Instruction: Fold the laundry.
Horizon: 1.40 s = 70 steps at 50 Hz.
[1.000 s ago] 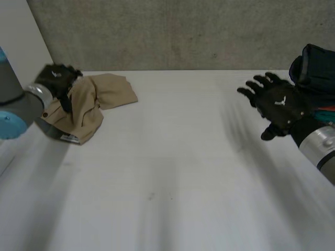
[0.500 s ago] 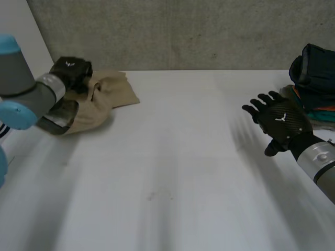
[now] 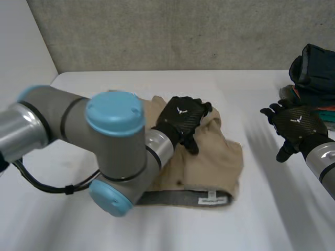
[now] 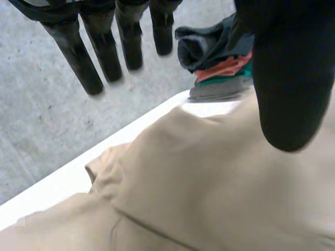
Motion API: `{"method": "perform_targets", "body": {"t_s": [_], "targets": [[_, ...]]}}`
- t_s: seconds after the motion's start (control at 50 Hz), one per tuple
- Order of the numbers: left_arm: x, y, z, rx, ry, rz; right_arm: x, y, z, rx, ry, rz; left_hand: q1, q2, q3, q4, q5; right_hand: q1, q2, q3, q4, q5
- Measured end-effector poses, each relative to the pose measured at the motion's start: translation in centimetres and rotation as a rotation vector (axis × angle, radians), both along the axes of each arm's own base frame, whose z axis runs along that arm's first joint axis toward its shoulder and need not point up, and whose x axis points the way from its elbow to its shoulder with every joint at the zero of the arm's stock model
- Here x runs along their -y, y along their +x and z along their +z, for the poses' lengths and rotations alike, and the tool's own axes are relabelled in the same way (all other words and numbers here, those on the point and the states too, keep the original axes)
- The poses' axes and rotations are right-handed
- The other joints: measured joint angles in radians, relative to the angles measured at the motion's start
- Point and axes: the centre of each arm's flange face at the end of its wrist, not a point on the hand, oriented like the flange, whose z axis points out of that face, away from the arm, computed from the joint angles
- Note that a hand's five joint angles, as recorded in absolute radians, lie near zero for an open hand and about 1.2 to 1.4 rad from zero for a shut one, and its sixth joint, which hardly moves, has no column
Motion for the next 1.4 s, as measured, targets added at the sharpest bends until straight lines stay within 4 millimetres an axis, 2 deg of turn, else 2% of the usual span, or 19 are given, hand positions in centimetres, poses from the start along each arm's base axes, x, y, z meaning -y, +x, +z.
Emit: {"method": "perform_targets", "body": {"t_s": [0.04,0.12,0.22,0.3,0.44,0.62,0.66,0.72,0.74,0.78,0.8,0.86,1.04,1.12,1.18,1.26,1.3,1.32,1.4], "targets": [[0.0,0.1,0.0,0.005,-0.004,0.014,-0.2,0.1,0.0,0.023,0.022,-0.004,-0.095,-0.179,-0.181,-0.185,-0.172,0.0,0.0,0.0,0.0,0.0],[0.4,1.0,1.5,-0.004,-0.022,0.045,-0.9,0.6,0.2,0.078,0.063,-0.002,-0.098,-0.23,-0.233,-0.236,-0.211,0.0,0.0,0.0,0.0,0.0],[1.4,4.5,4.5,-0.012,-0.052,0.119,-2.9,2.2,0.4,0.178,0.156,0.033,-0.098,-0.23,-0.233,-0.236,-0.211,0.0,0.0,0.0,0.0,0.0],[2.0,7.2,4.9,0.031,-0.063,0.177,-4.7,3.4,0.4,0.216,0.222,0.063,-0.098,-0.23,-0.233,-0.236,-0.211,0.0,0.0,0.0,0.0,0.0],[2.5,13.1,1.0,0.293,-0.025,0.271,-8.2,5.5,-0.9,0.204,0.315,0.096,-0.098,-0.23,-0.233,-0.236,-0.211,0.0,0.0,0.0,0.0,0.0],[-0.5,16.2,-4.2,0.527,0.035,0.21,-9.1,6.4,-4.1,0.112,0.322,0.043,-0.059,-0.2,-0.208,-0.205,-0.182,0.015,0.025,0.024,0.024,0.018],[-0.9,16.2,-4.7,0.531,0.034,0.186,-9.0,6.5,-4.7,0.099,0.314,0.038,0.066,-0.095,-0.104,-0.097,-0.071,0.097,0.117,0.112,0.109,0.1],[-1.2,15.8,-5.1,0.514,0.017,0.151,-8.7,6.7,-5.3,0.078,0.288,0.036,0.272,0.088,0.079,0.09,0.114,0.428,0.48,0.475,0.455,0.436],[-1.2,15.7,-5.1,0.505,0.008,0.143,-8.4,6.8,-5.5,0.07,0.27,0.035,0.476,0.285,0.274,0.285,0.304,0.54,0.62,0.613,0.618,0.576],[-1.0,15.2,-5.1,0.483,-0.017,0.13,-7.9,6.9,-5.5,0.05,0.233,0.035,0.476,0.285,0.274,0.285,0.304,0.748,0.838,0.826,0.848,0.825],[-0.8,15.1,-5.0,0.474,-0.028,0.127,-7.6,6.9,-5.5,0.041,0.213,0.034,0.711,0.545,0.533,0.545,0.556,0.824,0.922,0.909,0.925,0.9],[-0.3,14.6,-4.9,0.453,-0.059,0.125,-6.9,7.0,-5.2,0.015,0.157,0.034,0.836,0.728,0.715,0.731,0.718,0.866,0.96,0.955,0.982,0.936],[0.2,12.4,-3.6,0.393,-0.128,0.13,-2.6,8.7,-2.3,-0.114,-0.097,0.059,0.836,0.74,0.726,0.741,0.718,0.869,0.96,0.962,0.99,0.936],[-2.4,9.3,-1.9,0.286,-0.135,0.076,1.1,10.8,0.2,-0.154,-0.288,0.091,0.836,0.74,0.726,0.741,0.718,0.869,0.96,0.962,0.99,0.936],[-3.5,8.2,-1.2,0.238,-0.127,0.061,2.4,11.6,1.1,-0.149,-0.357,0.111,0.836,0.74,0.726,0.742,0.718,0.872,0.96,0.962,0.99,0.936],[-6.8,5.2,0.0,0.117,-0.095,0.027,5.2,13.8,2.7,-0.11,-0.519,0.204,0.836,0.741,0.727,0.742,0.718,0.875,0.96,0.962,0.99,0.943],[-7.1,4.9,0.0,0.108,-0.091,0.022,5.5,14.0,2.7,-0.105,-0.533,0.22,0.836,0.741,0.727,0.742,0.718,0.875,0.96,0.962,0.99,0.943],[-9.1,2.9,-0.5,0.078,-0.074,-0.013,6.3,14.9,2.0,-0.078,-0.567,0.305,0.836,0.742,0.73,0.742,0.718,0.875,0.96,0.962,0.99,0.943],[-11.0,0.2,-2.2,0.074,-0.057,-0.064,6.7,15.6,-0.2,-0.039,-0.549,0.421,0.836,0.743,0.73,0.742,0.718,0.875,0.96,0.962,0.99,0.943]]}}
